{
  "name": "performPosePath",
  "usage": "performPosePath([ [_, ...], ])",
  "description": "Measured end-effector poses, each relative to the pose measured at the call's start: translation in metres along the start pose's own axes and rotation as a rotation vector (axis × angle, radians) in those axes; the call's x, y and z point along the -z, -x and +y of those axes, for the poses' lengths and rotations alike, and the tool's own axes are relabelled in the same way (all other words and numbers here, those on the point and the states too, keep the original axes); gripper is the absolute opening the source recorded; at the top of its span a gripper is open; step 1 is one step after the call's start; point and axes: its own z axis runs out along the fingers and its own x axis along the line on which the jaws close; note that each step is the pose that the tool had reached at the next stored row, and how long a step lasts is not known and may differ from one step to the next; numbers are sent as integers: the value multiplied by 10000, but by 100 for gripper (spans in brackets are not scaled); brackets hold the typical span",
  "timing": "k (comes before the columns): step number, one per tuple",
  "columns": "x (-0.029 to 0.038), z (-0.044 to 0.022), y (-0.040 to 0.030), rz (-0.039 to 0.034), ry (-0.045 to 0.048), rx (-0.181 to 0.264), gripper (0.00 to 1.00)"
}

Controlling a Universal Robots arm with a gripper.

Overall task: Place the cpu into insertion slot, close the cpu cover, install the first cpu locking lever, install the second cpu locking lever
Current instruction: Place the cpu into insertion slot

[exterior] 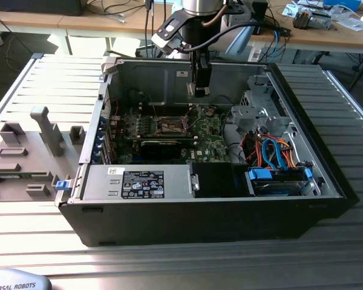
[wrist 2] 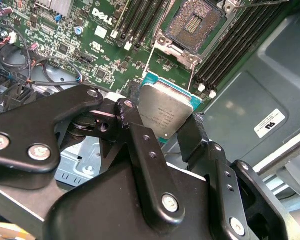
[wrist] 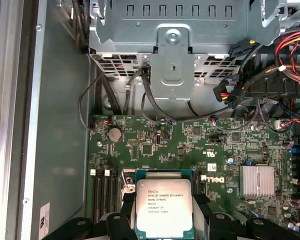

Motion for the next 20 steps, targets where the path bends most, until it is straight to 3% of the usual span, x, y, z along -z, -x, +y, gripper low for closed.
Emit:
performPosePath([
  [20,-9,-1,0,-19,0,-169,54],
])
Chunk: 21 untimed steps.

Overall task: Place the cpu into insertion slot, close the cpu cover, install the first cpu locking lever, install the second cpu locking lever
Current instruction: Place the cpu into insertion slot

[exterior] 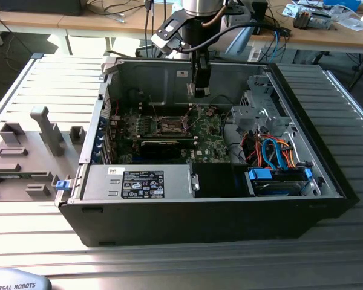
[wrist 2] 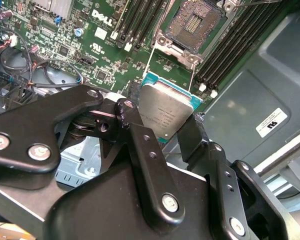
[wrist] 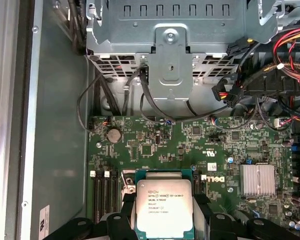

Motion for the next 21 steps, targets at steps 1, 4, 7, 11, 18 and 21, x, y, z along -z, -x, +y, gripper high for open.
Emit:
performPosePath([
  [1,-1,0,0,-1,1,-7,54],
  [4,-2,0,0,-3,1,-30,54],
  [7,-4,0,0,-7,0,-58,54],
  [11,-5,0,0,-10,1,-87,54],
  [18,-8,-1,0,-14,1,-135,54],
  [21,-9,-1,0,-16,2,-158,54],
])
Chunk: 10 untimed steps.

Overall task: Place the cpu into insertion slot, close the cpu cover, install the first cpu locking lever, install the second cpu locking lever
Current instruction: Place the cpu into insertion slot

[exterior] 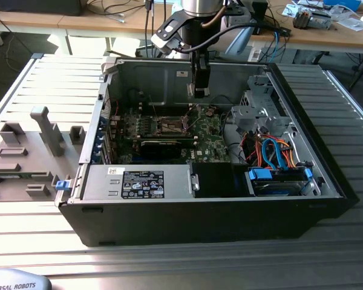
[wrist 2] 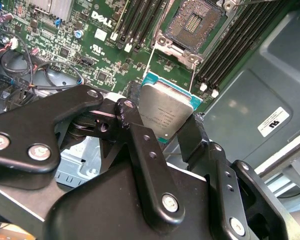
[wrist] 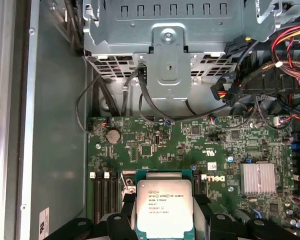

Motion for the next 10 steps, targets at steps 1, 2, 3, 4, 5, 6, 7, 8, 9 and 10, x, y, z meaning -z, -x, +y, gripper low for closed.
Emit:
performPosePath([
  [1,-1,0,0,-2,-1,-14,54],
  [2,-1,0,0,-3,-1,-25,54],
  [3,-2,0,0,-4,-1,-31,54],
  [4,-2,0,0,-4,0,-37,54],
  [5,-3,0,0,-5,0,-47,54],
  [6,-3,0,0,-6,0,-54,54],
  [7,-3,0,0,-7,0,-60,54],
  [8,-4,0,0,-9,0,-73,54],
  [9,-5,0,0,-10,0,-87,54],
  [10,-5,0,0,-11,0,-94,54],
])
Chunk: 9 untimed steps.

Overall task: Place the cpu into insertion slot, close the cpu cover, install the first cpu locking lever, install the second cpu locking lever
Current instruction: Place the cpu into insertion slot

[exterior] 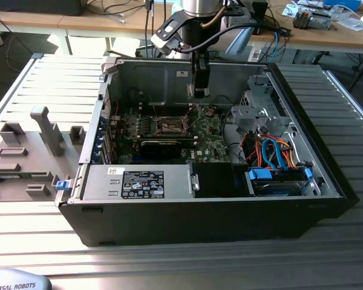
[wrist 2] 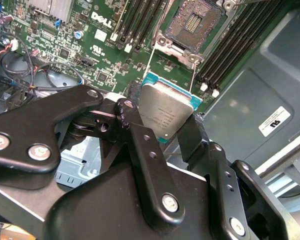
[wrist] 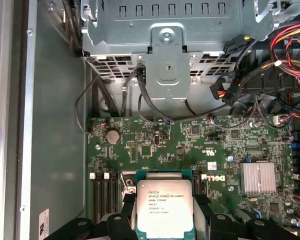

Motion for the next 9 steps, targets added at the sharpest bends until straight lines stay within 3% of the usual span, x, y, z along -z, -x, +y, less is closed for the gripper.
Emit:
performPosePath([
  [9,-4,-1,0,-9,0,-88,54],
])
